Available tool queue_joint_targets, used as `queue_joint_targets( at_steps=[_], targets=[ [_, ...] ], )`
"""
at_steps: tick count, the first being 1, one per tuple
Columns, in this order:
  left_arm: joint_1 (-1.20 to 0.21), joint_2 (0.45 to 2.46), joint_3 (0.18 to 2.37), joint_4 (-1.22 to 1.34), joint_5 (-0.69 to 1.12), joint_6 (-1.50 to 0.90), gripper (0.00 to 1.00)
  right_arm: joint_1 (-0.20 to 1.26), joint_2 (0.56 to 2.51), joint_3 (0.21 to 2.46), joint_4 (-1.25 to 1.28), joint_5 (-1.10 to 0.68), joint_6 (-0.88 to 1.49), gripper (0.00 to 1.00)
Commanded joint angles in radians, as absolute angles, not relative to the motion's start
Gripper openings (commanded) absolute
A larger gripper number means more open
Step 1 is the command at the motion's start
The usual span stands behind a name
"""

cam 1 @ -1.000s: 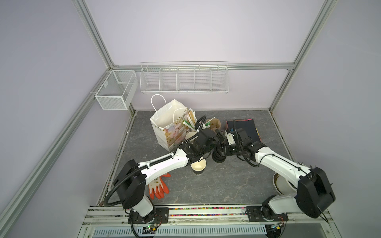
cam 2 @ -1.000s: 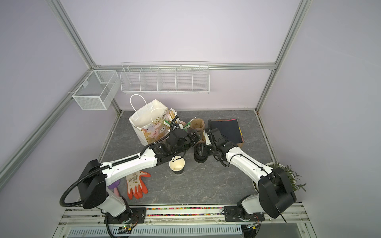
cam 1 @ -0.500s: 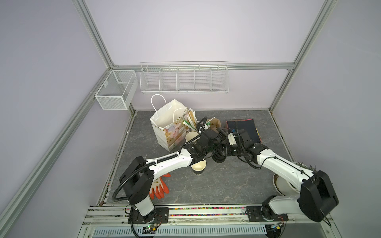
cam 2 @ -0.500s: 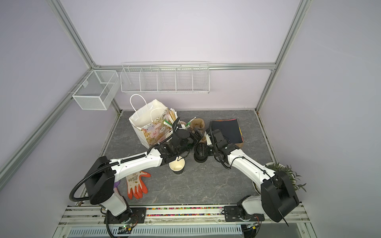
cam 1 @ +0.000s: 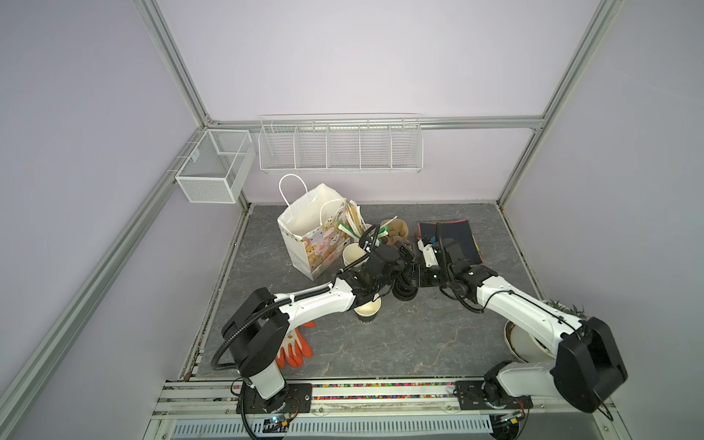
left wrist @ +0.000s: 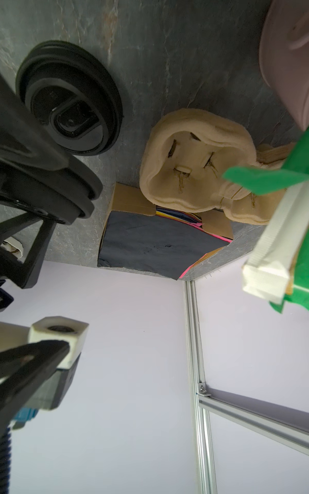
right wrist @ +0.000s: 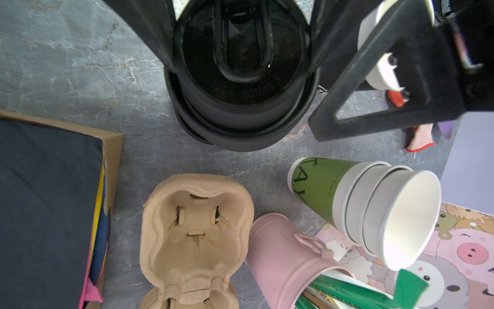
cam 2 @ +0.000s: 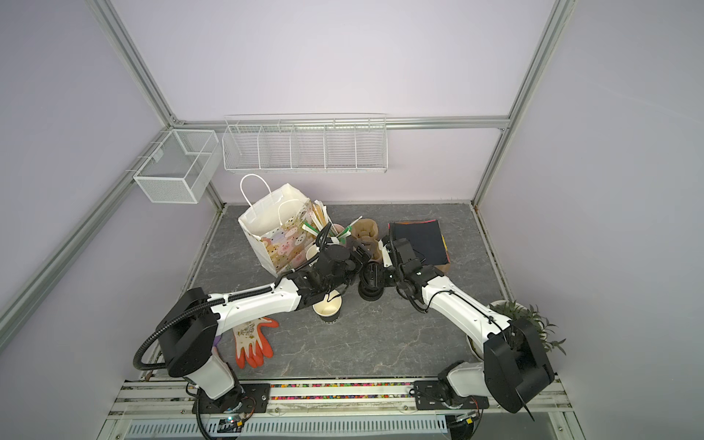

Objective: Pack a coffee takeout order
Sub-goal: Separate the lid from the lid.

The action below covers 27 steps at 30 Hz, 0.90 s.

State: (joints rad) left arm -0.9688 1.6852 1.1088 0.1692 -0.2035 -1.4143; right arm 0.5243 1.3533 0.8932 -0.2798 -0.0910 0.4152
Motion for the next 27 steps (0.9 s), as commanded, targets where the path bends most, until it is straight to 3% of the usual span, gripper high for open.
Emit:
queue_joint_targets(
  at_steps=[1,27],
  targets=[
    [-0.965,1.722,1.086,0.207,-0.202,-1.463,1.0,0.52,1.341,0.858,-0.262,-0.09,0.426,0.72],
    [-0.95,1.76,1.096,0.189,-0.208,-1.441,1.0,0.512,1.335,0.852,-0.228,-0.104,0.433,0.72]
  ],
)
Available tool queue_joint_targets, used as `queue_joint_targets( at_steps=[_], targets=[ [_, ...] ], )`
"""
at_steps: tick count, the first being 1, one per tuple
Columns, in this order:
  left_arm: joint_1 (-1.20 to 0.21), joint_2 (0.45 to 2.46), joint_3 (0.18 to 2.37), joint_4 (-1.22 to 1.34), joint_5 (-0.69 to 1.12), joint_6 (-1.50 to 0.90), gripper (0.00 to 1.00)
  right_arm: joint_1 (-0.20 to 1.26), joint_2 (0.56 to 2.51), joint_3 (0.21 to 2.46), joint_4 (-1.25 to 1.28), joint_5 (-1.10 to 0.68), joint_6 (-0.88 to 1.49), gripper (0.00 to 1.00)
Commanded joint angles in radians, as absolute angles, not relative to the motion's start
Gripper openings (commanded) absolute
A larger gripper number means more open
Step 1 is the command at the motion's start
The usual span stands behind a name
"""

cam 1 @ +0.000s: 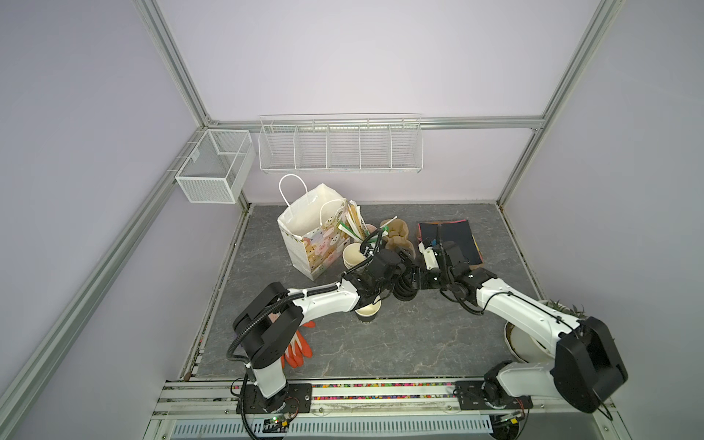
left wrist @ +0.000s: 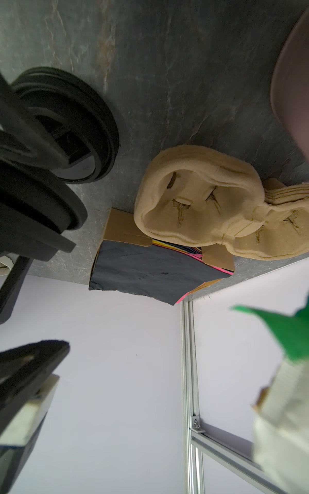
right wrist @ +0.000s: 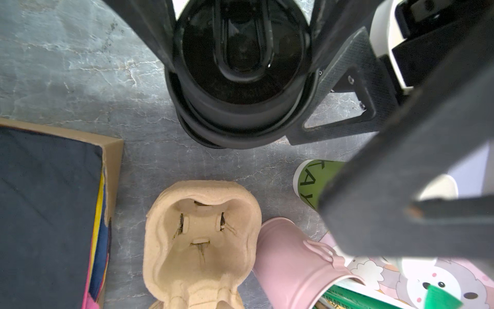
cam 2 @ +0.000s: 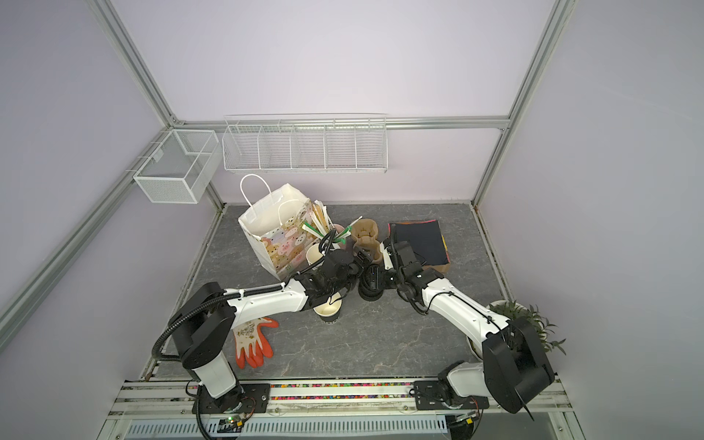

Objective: Pack a coffee takeout order
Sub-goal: Separate the lid from the lid, then close the lid on the coffee cup.

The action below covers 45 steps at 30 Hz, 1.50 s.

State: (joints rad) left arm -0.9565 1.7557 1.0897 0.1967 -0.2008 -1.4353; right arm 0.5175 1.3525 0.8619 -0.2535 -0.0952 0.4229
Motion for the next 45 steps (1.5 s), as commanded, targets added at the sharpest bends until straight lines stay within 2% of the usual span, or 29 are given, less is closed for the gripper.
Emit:
queue_joint_targets(
  at_steps=[1,12,19,25,36,45],
  targets=[
    [-0.945,1.754,1.102,0.176,-0.21,-1.433,1.0,0.512,1.338,0.852,-0.232,-0.101,0.429,0.72],
    [-0.909,1.686,1.194,0.031,-0.251,-1.329,1.0,0.509,1.346,0.873,-0.289,-0.05,0.4,0.72],
    [-0.906,1.513,1.364,-0.274,-0.405,-1.093,1.0,0.509,1.296,0.926,-0.382,-0.052,0.363,0.73],
    [-0.907,1.32,1.391,-0.513,-0.515,-0.874,1.0,0.528,1.241,0.952,-0.461,-0.065,0.359,0.73],
    [-0.907,0.919,1.246,-0.927,-0.723,-0.61,1.0,0.758,1.28,1.127,-0.639,0.028,0.36,0.73],
    [-0.906,0.615,1.027,-1.053,-0.865,-0.623,1.0,0.984,1.474,1.291,-0.737,0.141,0.363,0.73]
  ],
)
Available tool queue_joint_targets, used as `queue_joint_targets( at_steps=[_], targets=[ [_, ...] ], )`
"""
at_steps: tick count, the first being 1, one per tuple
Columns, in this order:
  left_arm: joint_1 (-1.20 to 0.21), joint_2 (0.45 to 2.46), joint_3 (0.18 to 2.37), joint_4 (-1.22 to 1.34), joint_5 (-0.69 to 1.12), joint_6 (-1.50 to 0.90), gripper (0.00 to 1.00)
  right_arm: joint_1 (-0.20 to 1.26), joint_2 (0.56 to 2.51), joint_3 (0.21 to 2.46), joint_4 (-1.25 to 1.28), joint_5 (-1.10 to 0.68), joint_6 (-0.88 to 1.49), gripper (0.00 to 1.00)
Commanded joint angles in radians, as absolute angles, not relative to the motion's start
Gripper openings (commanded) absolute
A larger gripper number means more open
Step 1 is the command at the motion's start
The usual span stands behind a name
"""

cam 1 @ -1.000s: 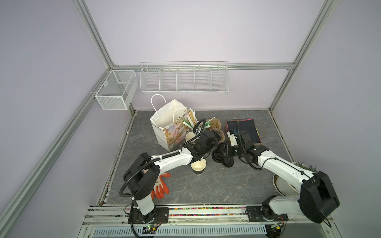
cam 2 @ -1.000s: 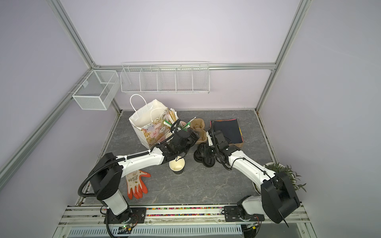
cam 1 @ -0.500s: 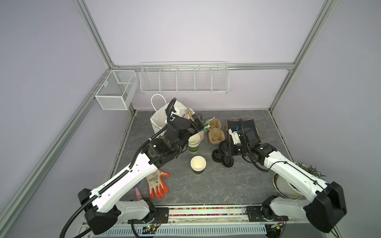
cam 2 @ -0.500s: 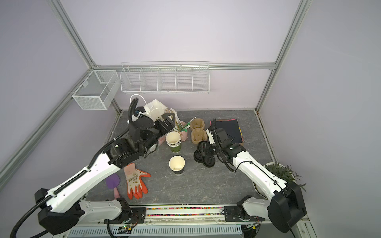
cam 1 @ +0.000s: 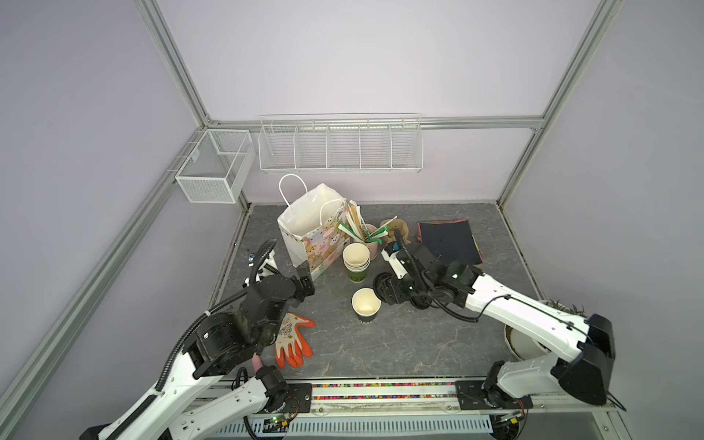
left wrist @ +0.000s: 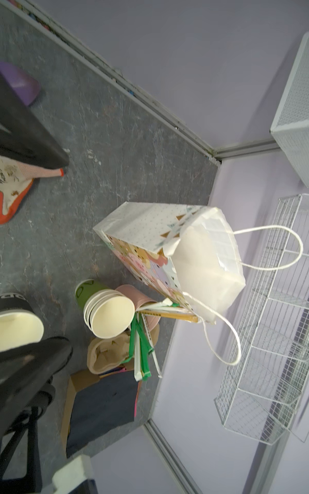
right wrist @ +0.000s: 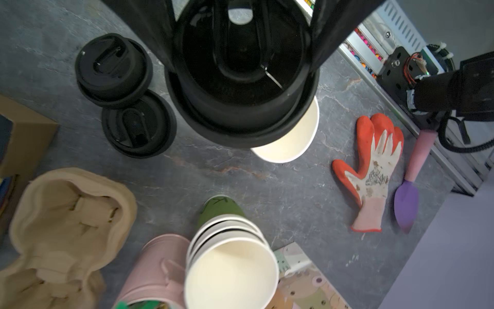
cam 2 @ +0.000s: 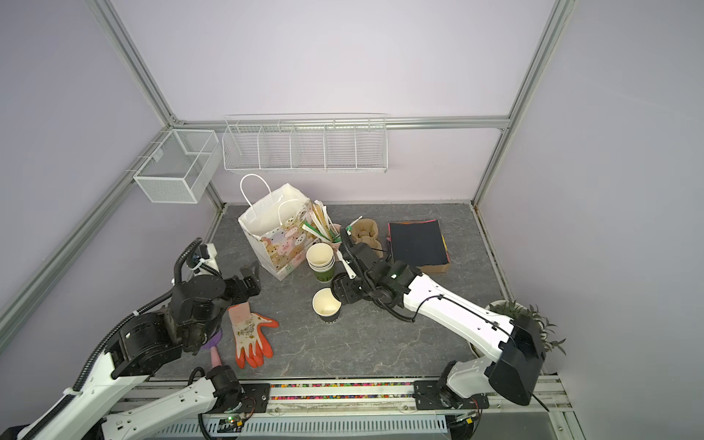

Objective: Pack a coffee takeout order
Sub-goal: Close the lid on the coffee cup.

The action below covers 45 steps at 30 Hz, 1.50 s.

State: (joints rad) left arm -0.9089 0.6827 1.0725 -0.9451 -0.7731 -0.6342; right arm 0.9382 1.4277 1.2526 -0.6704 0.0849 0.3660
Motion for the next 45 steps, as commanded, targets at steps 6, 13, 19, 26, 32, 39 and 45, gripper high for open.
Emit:
queue_joint_targets(
  at_steps=[6,13,19,26,32,39,45],
  targets=[
    [-0.906,0.507,0.96,-1.039,-0.905,-0.644,1.0,1.067,1.601,1.39,-0.793,0.226,0.35,0.73],
    [-0.905,0.551,0.956,-1.04,-0.92,-0.631,1.0,1.081,1.703,1.468,-0.832,0.273,0.34,0.73],
    [-0.906,0.564,0.959,-1.046,-0.916,-0.634,1.0,1.085,1.762,1.517,-0.854,0.272,0.334,0.73],
    [-0.906,0.551,0.954,-1.045,-0.913,-0.638,1.0,1.089,1.781,1.542,-0.842,0.259,0.329,0.74],
    [-0.906,0.551,0.953,-1.045,-0.907,-0.638,1.0,1.089,1.831,1.575,-0.883,0.253,0.334,0.75],
    [-0.906,0.552,0.951,-1.044,-0.902,-0.639,1.0,1.09,1.84,1.579,-0.891,0.23,0.344,0.77],
    [-0.905,0.554,0.951,-1.043,-0.9,-0.638,1.0,1.089,1.833,1.578,-0.904,0.234,0.356,0.78]
  ],
)
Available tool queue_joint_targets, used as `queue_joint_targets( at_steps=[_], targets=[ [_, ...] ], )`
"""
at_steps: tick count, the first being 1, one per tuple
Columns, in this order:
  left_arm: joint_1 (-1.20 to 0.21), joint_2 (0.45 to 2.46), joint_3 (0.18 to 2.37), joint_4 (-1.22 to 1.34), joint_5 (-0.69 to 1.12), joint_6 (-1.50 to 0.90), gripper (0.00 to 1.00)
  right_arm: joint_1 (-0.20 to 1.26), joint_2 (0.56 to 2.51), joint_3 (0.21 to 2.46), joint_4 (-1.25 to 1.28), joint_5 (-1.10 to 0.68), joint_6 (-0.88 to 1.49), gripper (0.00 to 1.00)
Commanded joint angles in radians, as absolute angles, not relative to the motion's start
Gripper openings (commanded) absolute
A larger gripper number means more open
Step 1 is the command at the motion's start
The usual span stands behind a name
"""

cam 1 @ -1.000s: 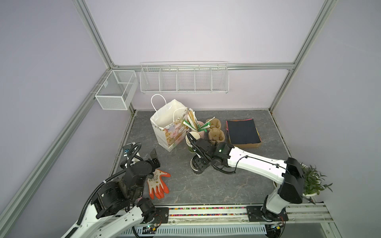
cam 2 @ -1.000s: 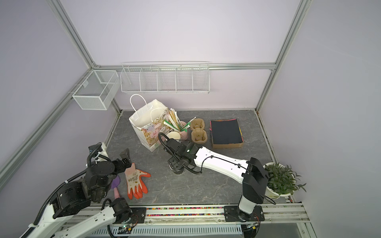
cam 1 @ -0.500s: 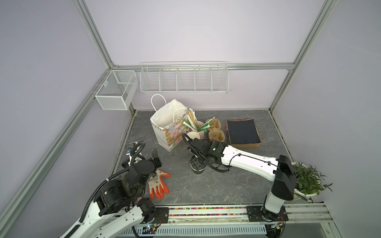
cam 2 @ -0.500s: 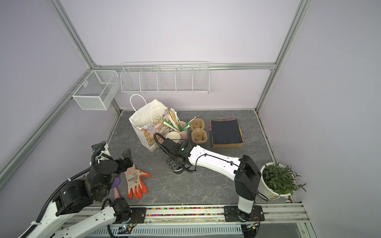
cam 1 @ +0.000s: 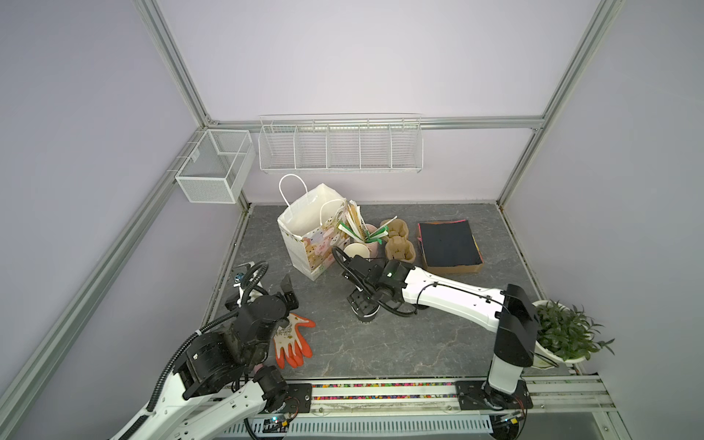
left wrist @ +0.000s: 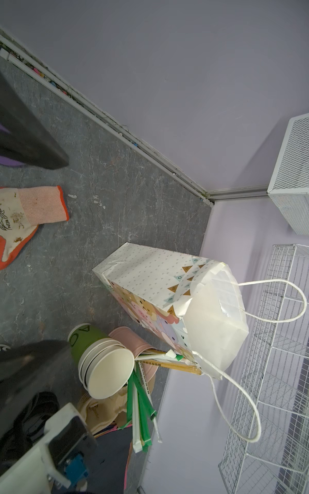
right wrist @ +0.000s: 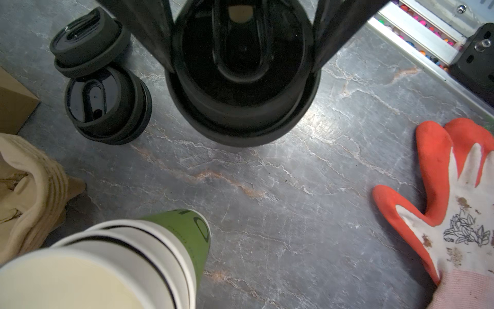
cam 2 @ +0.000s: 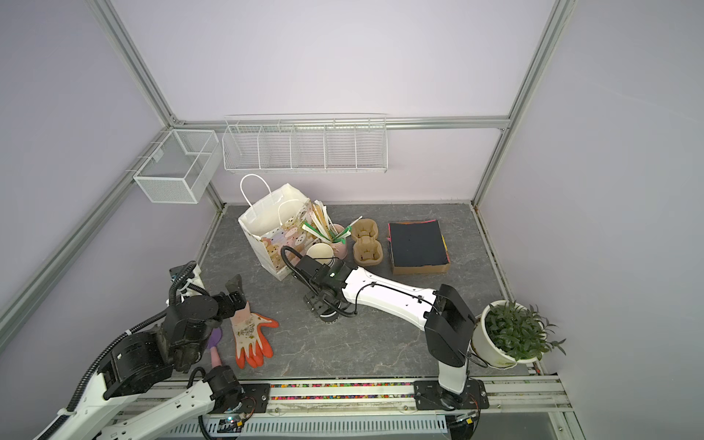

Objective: Pack a coffee takeout order
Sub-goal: Close the lid on the coffee cup.

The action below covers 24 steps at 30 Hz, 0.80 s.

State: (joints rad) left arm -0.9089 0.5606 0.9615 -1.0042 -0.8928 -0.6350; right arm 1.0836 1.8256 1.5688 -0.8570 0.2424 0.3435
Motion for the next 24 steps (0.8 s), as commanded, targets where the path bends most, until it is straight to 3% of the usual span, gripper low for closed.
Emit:
queue_joint_targets(
  at_steps=[1,24],
  targets=[
    [-0.905,0.555,0.951,-1.042,-0.901,-0.638,1.0,1.089,1.827,1.578,-0.904,0.236,0.357,0.78],
    [-0.906,0.565,0.951,-1.044,-0.898,-0.637,1.0,1.095,1.789,1.591,-0.889,0.238,0.351,0.79]
  ],
)
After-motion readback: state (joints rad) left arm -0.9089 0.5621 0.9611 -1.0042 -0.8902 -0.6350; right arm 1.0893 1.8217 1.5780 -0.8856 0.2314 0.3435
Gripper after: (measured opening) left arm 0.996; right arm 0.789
